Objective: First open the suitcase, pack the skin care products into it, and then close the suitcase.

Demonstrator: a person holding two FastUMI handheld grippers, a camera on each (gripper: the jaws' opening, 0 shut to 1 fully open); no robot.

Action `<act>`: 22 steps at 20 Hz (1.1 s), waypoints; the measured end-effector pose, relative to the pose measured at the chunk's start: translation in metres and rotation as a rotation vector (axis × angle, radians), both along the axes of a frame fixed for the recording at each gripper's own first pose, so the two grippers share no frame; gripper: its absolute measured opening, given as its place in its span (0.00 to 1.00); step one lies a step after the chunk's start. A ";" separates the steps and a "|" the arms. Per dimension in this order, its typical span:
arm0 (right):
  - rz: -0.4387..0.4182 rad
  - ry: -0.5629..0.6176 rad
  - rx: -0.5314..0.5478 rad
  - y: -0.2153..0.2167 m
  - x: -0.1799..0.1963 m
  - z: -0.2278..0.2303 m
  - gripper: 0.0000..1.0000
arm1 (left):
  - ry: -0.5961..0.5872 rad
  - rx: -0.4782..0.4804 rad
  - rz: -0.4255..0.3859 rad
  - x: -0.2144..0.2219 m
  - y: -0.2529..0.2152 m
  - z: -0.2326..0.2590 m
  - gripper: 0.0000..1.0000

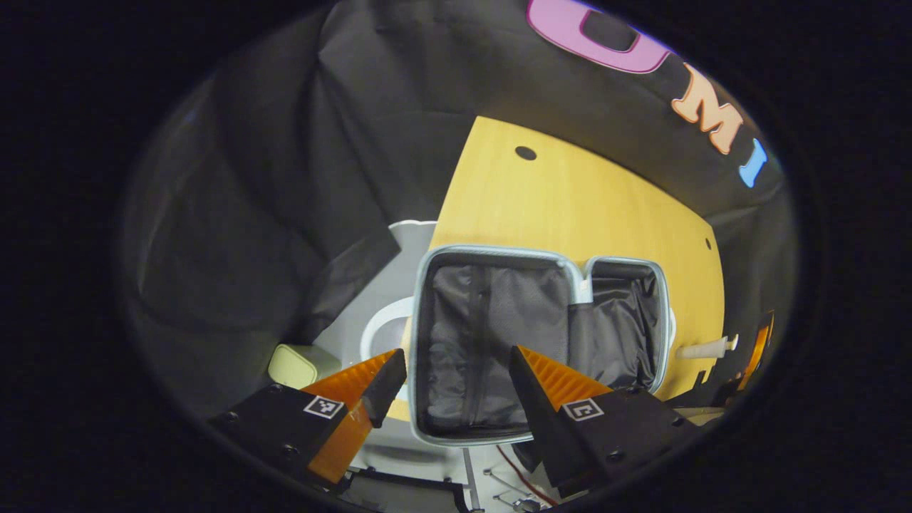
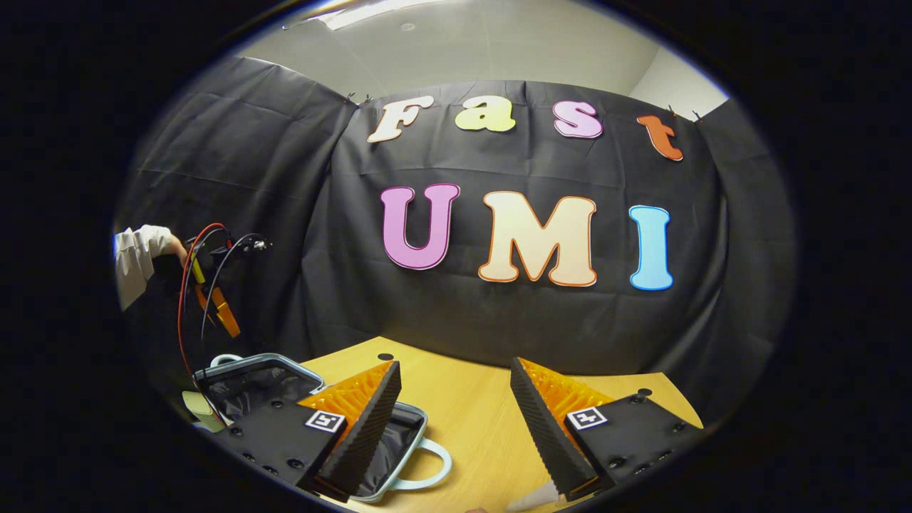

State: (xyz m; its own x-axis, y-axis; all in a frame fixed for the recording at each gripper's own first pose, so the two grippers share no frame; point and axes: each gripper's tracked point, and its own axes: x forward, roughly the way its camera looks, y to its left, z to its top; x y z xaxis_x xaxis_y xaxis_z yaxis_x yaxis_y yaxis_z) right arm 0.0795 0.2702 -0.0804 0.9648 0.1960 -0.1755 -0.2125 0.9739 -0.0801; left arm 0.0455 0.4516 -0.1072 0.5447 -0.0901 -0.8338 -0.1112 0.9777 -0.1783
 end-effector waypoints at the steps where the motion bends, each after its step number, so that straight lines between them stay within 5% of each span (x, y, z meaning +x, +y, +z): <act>1: -0.003 -0.002 -0.003 -0.002 0.000 0.001 0.96 | -0.024 0.012 -0.004 0.005 -0.006 0.005 0.95; 5: -0.027 -0.016 -0.002 -0.018 -0.002 0.007 0.97 | -0.218 0.105 0.021 0.034 -0.022 0.040 0.97; 11: -0.035 -0.063 0.015 -0.060 -0.004 0.035 0.96 | -0.796 0.117 0.106 0.069 -0.103 0.158 0.95; 17: -0.056 -0.116 0.039 -0.117 -0.010 0.063 0.96 | -1.244 0.121 0.201 0.036 -0.177 0.251 0.95; 22: -0.082 -0.161 0.051 -0.159 -0.023 0.081 0.96 | -1.475 -0.022 0.189 -0.019 -0.248 0.304 0.95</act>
State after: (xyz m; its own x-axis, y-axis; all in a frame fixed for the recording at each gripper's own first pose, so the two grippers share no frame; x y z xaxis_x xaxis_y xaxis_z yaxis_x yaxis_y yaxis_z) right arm 0.0569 0.1108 0.0009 0.9927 0.1202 -0.0094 -0.1205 0.9911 -0.0566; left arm 0.0267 0.2037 0.1970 0.8811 0.0714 0.4674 0.0568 0.9654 -0.2545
